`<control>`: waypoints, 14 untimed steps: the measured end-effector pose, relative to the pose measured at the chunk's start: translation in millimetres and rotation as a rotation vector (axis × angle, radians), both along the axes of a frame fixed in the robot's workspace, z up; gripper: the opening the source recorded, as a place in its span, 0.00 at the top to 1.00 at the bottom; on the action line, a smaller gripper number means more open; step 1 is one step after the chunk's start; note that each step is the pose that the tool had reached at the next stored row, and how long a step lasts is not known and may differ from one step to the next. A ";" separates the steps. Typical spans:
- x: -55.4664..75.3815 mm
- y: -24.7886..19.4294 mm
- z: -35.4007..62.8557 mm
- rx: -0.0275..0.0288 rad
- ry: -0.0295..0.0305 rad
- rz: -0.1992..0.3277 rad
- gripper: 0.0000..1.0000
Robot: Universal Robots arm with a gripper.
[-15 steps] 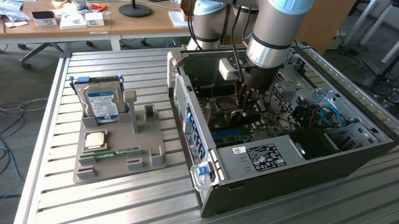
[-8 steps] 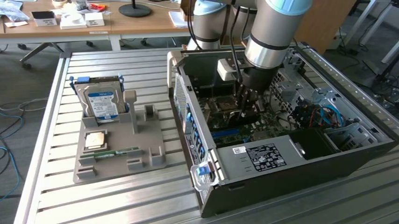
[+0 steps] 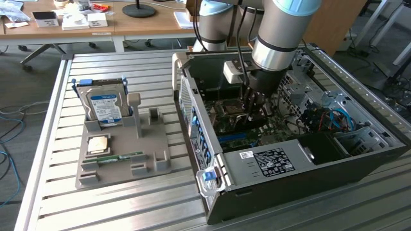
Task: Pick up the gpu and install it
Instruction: 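Insert the gpu into the slot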
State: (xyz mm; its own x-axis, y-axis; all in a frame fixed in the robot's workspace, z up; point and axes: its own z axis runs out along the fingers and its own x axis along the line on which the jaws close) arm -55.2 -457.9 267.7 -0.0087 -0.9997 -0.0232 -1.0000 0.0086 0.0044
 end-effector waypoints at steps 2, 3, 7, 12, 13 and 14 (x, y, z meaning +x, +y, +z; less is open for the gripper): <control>-0.2 0.0 0.0 0.0001 0.0000 0.000 0.73; -0.5 0.0 0.0 0.0001 0.0000 0.000 0.73; -1.4 0.0 0.0 0.0000 0.0000 0.000 0.73; -3.2 0.0 0.0 0.0000 0.0000 0.000 0.73; -3.6 0.0 -0.1 0.0001 0.0000 0.000 0.73; -3.8 0.0 -0.1 0.0001 0.0000 0.000 0.73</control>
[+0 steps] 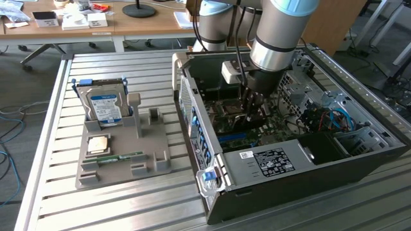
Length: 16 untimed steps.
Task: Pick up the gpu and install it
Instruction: 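Insert the gpu into the slot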
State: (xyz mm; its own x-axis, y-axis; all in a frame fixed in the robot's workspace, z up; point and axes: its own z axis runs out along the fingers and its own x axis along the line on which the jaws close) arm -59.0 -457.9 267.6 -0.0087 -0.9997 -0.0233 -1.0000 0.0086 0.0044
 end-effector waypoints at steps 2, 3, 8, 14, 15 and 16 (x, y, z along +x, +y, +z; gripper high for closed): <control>-0.5 0.0 -0.1 -0.0001 0.0000 0.000 0.73; -0.8 0.0 -0.2 -0.0001 0.0001 0.000 0.73; -1.1 0.0 -1.0 0.0001 0.0000 0.000 0.73; -1.6 0.0 -2.5 -0.0003 0.0001 0.000 0.73; -2.6 0.0 -2.9 -0.0001 0.0000 0.000 0.73; -3.8 0.0 -3.0 -0.0001 0.0000 0.000 0.73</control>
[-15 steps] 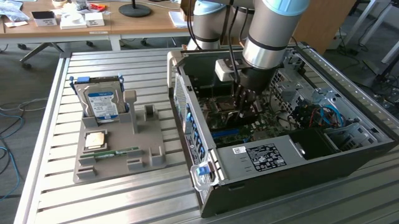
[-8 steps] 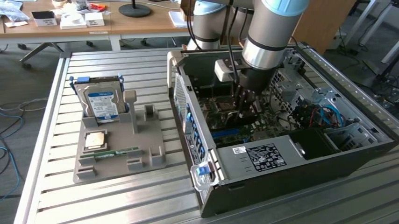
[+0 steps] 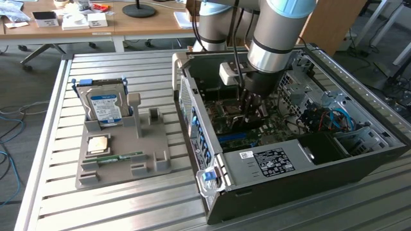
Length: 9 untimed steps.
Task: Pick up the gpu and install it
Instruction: 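Insert the gpu into the slot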
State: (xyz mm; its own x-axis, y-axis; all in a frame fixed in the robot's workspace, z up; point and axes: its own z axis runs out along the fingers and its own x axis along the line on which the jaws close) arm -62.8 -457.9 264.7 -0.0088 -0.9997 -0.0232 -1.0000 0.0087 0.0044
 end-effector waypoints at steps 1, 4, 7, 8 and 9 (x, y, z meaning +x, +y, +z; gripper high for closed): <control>-1.1 0.0 -0.1 0.0000 0.0000 0.000 0.73; -2.1 0.0 -1.6 0.0000 -0.0001 0.000 0.73; -2.5 -0.1 -2.8 -0.0002 0.0000 0.000 0.73; -2.5 -0.1 -2.9 -0.0002 0.0001 0.000 0.73; -2.5 -0.1 -2.9 -0.0003 0.0001 0.000 0.73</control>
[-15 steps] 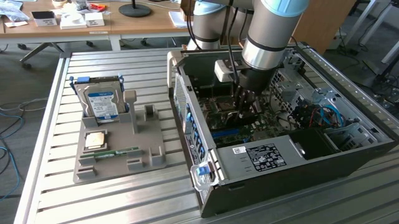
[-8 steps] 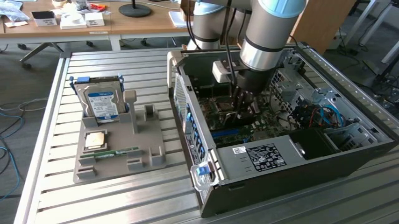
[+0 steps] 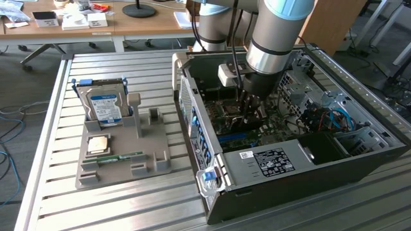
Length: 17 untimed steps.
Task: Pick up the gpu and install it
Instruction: 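Insert the gpu into the slot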
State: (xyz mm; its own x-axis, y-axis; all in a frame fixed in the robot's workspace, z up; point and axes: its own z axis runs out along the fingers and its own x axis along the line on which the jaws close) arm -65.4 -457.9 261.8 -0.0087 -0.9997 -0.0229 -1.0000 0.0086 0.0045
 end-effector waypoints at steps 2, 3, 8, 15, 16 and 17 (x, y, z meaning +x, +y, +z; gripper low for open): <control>0.0 0.1 -0.1 0.0002 -0.0001 0.000 0.73; 0.0 0.0 -0.2 0.0003 -0.0001 0.000 0.73; 0.0 -0.6 -0.1 0.0002 -0.0001 0.000 0.73; -0.2 -2.1 -0.1 0.0003 -0.0001 0.001 0.73; -0.2 -2.2 -0.2 0.0003 -0.0001 0.001 0.73; -0.2 -2.3 -0.2 0.0003 -0.0001 0.001 0.73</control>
State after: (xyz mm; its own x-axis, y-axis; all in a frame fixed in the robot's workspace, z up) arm -65.6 -460.2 261.6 -0.0079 -0.9997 -0.0233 -1.0000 0.0078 0.0043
